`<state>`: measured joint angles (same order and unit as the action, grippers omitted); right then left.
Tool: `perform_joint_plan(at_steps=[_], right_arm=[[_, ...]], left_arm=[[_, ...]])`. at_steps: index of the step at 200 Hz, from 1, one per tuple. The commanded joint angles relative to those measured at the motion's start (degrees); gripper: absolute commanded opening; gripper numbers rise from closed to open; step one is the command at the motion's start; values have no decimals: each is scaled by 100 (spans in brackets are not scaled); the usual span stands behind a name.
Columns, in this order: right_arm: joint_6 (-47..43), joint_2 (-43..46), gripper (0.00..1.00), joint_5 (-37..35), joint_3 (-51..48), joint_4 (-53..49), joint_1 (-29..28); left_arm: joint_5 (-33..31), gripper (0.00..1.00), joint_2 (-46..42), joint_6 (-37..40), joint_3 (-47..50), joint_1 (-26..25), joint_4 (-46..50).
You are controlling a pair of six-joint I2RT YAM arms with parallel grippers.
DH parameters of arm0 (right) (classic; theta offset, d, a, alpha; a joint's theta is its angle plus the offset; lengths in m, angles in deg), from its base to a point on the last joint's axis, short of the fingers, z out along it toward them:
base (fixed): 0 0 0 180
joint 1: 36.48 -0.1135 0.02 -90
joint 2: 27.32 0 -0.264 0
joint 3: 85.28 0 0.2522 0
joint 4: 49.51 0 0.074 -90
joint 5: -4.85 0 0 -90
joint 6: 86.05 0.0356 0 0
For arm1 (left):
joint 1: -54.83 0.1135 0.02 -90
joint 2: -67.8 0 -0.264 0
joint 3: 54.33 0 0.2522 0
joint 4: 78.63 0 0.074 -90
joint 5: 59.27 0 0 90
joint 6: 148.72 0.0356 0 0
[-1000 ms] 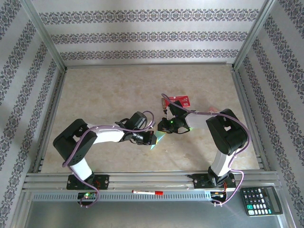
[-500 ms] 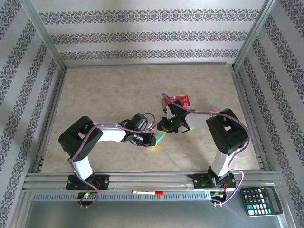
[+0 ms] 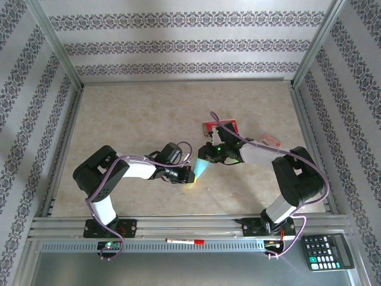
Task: Fold a paper plane with a square sheet of paper (pick it up from the middle)
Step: Fold the wing for the fifth time at the center of the table.
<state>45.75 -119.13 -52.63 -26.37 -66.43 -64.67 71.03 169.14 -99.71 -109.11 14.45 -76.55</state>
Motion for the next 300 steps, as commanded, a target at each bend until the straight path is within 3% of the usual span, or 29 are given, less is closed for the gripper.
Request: perform_joint_plan(at_steps=[1,138,300], right_arm=[[381,77,20,150,-373,299,-140],[1141,-256,18,113,-1063,1409,-669],[243,-938,17,-24,-381,637,228]], left_arm=[[-154,0,246,-40,184,39,277],[-178,0,238,-2,175,74,428],[-197,0,423,354,271,83,883]])
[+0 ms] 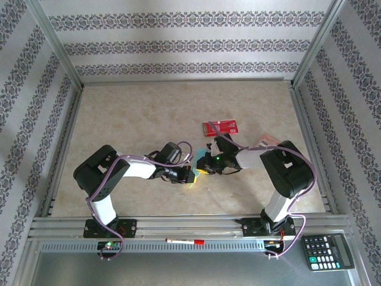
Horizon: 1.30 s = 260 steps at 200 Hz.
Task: Fold a paper plane with a square sheet of paper (pick it up from the middle)
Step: Fold the wing for the fifth time at the center of the table.
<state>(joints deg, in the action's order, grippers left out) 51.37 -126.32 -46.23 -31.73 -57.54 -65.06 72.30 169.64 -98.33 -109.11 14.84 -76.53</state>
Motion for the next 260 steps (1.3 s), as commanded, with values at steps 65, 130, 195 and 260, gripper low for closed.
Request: perform_joint_plan(at_steps=[65,130,195,260], right_arm=[[-684,-406,16,-918,623,-871,634],[-830,-723,16,-1139,1053,-1228,986],[-900,-996,16,-1305,1463,-1480,1331],[-924,-1297,15,-1611,1883,-1747,1648]], left_arm=[[-333,0,385,258,318,45,960],[-359,0,359,259,340,54,988],[-360,0,347,261,330,50,1033],[-359,0,316,297,296,48,1115]])
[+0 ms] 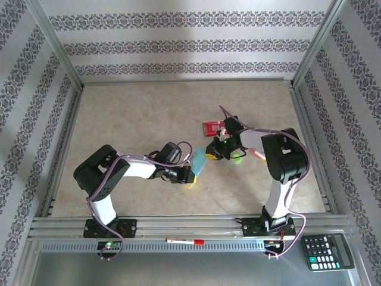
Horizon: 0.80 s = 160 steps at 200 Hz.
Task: Fold a paper plane with a square sheet of paper (pick it up from the middle)
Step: Fold the wing for the fifth time at the center of the table.
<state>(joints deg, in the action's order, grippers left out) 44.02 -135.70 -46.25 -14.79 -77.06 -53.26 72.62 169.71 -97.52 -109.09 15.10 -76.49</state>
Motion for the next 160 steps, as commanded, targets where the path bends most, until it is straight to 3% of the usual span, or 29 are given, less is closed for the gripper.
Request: perform_joint_plan(at_steps=[1,62,125,160], right_arm=[[-182,-359,15,-1615,194,198,471],[100,-500,14,-1872,423,204,745],[237,-592,14,-1633,801,258,985],[-44,510,18,-1511,201,380,957]], left_arm=[[-392,0,306,211,294,24,1110],[-366,0,265,216,269,22,1134],[-272,0,60,81,72,17,992],[-185,21,-374,-294,-345,46,621]])
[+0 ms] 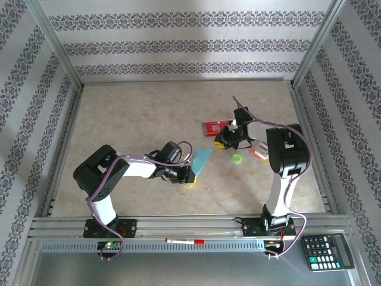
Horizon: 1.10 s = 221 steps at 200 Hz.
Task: Fold a paper plane with a square sheet of paper (pick it up from the middle)
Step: Fold the wing for the fifth time at the center of the table, then move a paper plane to the center of the table.
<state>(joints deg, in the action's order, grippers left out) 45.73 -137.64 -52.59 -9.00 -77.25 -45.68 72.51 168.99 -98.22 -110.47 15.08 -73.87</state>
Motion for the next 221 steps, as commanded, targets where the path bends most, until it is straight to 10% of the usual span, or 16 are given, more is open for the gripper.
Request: perform_joint_plan(at_steps=[1,54,141,221], right_arm=[[-223,762,18,-880,-402,398,189],[-205,2402,28,-1778,-1748,295,-1199],[312,1957,36,-1673,-1995,1020,-2128],[355,1792,78,-3963,-898,-836,-3350]], left_arm=[[-172,21,-319,-237,-209,51,348],[-668,45,-1283,-1058,360,935,-389],[-257,39,139,-558,-989,861,485],[-917,45,-814,-798,213,1786,278]])
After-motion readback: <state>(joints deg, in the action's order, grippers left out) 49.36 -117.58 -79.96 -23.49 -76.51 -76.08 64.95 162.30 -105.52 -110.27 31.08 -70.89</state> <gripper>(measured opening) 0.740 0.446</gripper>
